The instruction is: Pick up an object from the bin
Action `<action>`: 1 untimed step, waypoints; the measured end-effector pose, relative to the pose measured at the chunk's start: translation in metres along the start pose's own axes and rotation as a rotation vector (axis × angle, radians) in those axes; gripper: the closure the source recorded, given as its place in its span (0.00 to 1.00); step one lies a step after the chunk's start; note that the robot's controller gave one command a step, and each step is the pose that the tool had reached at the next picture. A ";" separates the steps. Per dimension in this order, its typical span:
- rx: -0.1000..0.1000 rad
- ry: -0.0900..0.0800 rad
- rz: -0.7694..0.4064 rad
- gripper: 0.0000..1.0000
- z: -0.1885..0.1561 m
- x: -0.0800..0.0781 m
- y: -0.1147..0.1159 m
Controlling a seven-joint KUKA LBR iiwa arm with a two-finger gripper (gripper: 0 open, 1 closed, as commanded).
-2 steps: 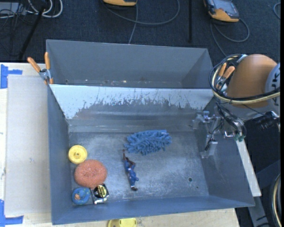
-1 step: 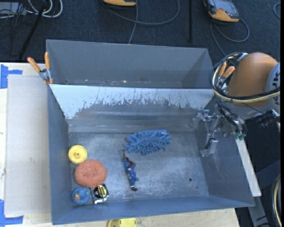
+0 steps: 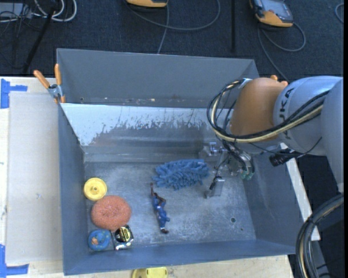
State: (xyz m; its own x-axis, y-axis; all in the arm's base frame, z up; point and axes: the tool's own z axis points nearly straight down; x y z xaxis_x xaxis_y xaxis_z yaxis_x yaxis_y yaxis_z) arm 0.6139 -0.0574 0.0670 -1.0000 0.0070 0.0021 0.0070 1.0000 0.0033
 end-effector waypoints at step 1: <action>0.003 -0.002 -0.307 0.00 -0.052 0.000 -0.013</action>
Offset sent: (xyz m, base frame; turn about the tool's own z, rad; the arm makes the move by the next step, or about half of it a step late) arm -0.0076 0.0882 0.0330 -0.0250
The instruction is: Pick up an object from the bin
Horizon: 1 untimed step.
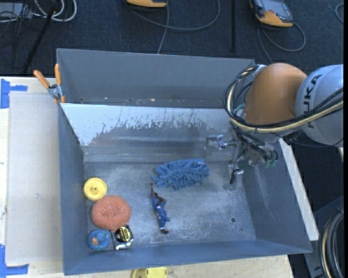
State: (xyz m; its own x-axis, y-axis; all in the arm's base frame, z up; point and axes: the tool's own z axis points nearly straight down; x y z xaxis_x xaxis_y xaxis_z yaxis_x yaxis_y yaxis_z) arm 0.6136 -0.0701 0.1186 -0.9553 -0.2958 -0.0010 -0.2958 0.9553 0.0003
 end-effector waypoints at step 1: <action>0.000 -0.001 0.174 0.00 0.008 -0.014 0.059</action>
Offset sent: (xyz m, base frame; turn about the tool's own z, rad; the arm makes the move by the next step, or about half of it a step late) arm 0.0044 0.0776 -0.0486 -0.0364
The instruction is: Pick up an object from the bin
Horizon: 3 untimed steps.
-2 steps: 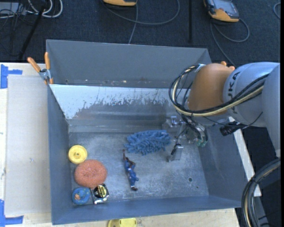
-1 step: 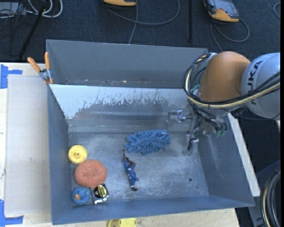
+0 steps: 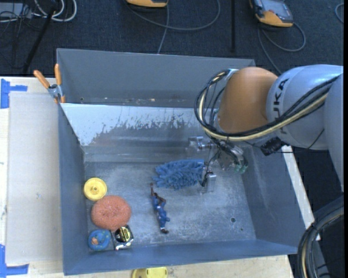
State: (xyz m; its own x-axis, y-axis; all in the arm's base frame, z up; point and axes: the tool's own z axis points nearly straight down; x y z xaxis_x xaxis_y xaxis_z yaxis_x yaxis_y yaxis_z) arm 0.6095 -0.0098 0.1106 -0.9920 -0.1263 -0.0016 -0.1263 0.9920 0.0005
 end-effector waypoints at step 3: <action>0.001 -0.001 0.127 1.00 0.039 -0.017 0.034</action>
Offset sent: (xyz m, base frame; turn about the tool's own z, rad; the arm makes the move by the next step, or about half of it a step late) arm 0.0111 0.0361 -0.0406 0.1284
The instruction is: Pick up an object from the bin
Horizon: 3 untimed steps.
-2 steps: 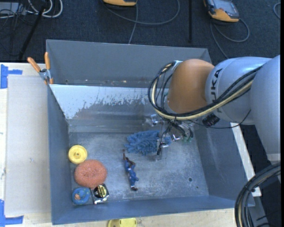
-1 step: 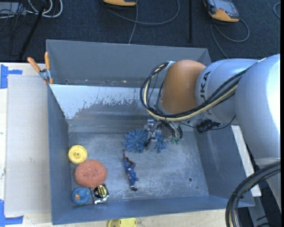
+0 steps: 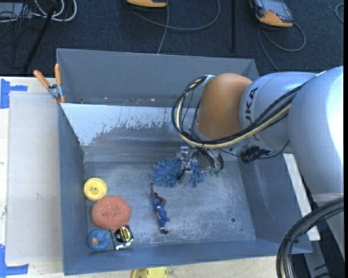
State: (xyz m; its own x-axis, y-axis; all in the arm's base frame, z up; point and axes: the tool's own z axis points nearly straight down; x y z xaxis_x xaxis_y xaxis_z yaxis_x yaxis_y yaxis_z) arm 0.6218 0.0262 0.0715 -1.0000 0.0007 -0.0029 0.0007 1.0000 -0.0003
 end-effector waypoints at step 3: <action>0.000 0.007 -0.002 1.00 -0.015 0.002 0.000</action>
Offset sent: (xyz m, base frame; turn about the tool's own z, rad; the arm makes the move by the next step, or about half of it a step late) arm 0.0001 -0.0001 0.0188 0.0000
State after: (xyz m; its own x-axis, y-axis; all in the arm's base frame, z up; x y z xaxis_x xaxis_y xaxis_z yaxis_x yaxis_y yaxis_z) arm 0.6201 0.0264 0.0864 -1.0000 -0.0008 0.0040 -0.0008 1.0000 -0.0001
